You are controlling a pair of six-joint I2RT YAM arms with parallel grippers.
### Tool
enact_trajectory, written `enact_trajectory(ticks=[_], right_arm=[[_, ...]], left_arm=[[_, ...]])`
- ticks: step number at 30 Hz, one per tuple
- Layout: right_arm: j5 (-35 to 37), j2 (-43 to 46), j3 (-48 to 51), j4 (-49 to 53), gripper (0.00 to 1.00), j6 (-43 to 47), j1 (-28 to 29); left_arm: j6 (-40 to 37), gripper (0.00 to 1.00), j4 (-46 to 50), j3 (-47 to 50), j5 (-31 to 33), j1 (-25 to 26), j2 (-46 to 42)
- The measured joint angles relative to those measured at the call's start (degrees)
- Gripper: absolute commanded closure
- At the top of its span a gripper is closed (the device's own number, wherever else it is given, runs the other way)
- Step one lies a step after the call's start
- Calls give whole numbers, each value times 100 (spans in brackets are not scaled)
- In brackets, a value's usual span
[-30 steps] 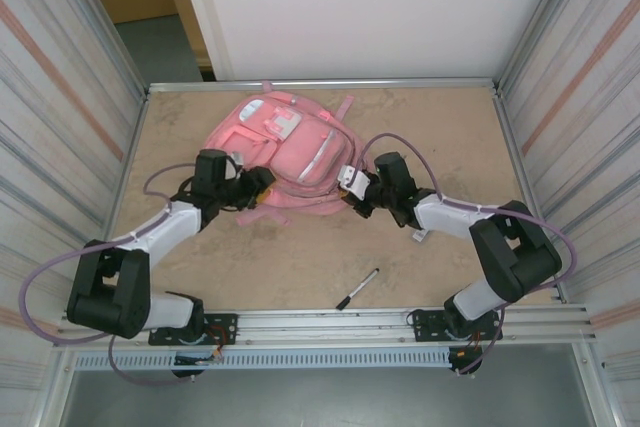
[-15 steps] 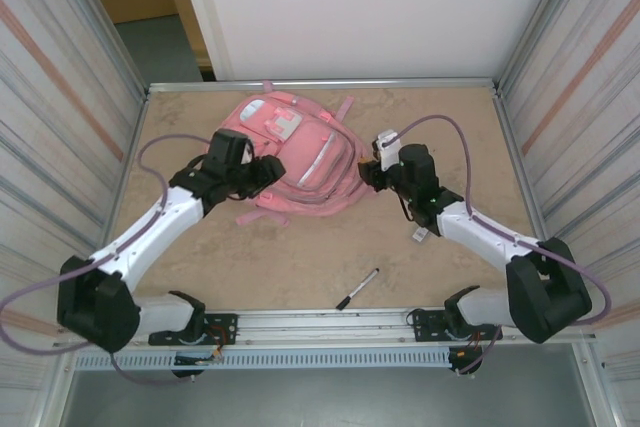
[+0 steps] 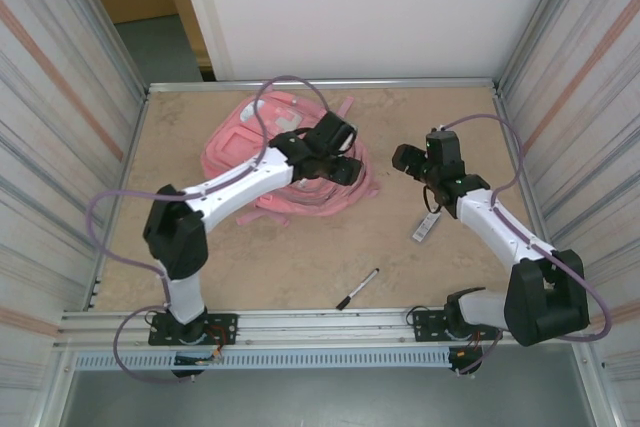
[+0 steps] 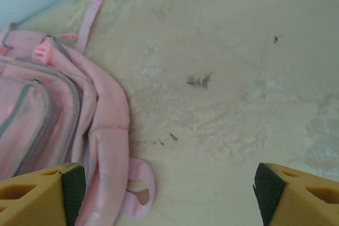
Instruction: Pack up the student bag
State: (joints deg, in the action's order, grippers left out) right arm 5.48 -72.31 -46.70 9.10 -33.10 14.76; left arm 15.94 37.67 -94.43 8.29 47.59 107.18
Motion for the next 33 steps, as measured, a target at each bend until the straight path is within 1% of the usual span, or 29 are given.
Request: enact_trajectory(ticks=[2,5,7,8,10,11,12,13,19,23,27,29,33], right_arm=[[-81,15,2,90,17,9,-7],[-195,66,20,138,17,31,-17],[-286,120,63,142,17,61,-17],[-356,153,107,131,17,79,-17],[-461,166,162,131,18,125,-17],[-527,164,177,133,19,166,-17],[-579,164,190,133,19,205,-17],[-623,166,199,129,20,229,-15],[-1032,166,267,35,22,507,37],[-1340,66,162,111,22,898,439],[-1941,-337,-328,234,22,1373,922],[-2260,-584,-553,234,22,1742,1182],[-2750,-957,-721,120,23,2612,1569]], left_arm=[[-87,33,212,-186,258,17,393],[-76,36,546,-339,715,17,979],[-17,41,793,-433,1027,17,1300],[35,46,892,-520,1147,17,1436],[140,63,1021,-643,1379,57,1582],[177,79,1064,-671,1478,76,1589],[195,92,1117,-697,1567,87,1587],[192,100,1161,-728,1637,90,1585],[-107,100,1351,-748,1792,72,1357],[-463,100,1377,-680,1792,37,734],[-848,100,1325,-496,1749,-46,-52],[-1027,100,1283,-345,1563,-144,-391],[-1169,100,1045,22,907,-376,-723]])
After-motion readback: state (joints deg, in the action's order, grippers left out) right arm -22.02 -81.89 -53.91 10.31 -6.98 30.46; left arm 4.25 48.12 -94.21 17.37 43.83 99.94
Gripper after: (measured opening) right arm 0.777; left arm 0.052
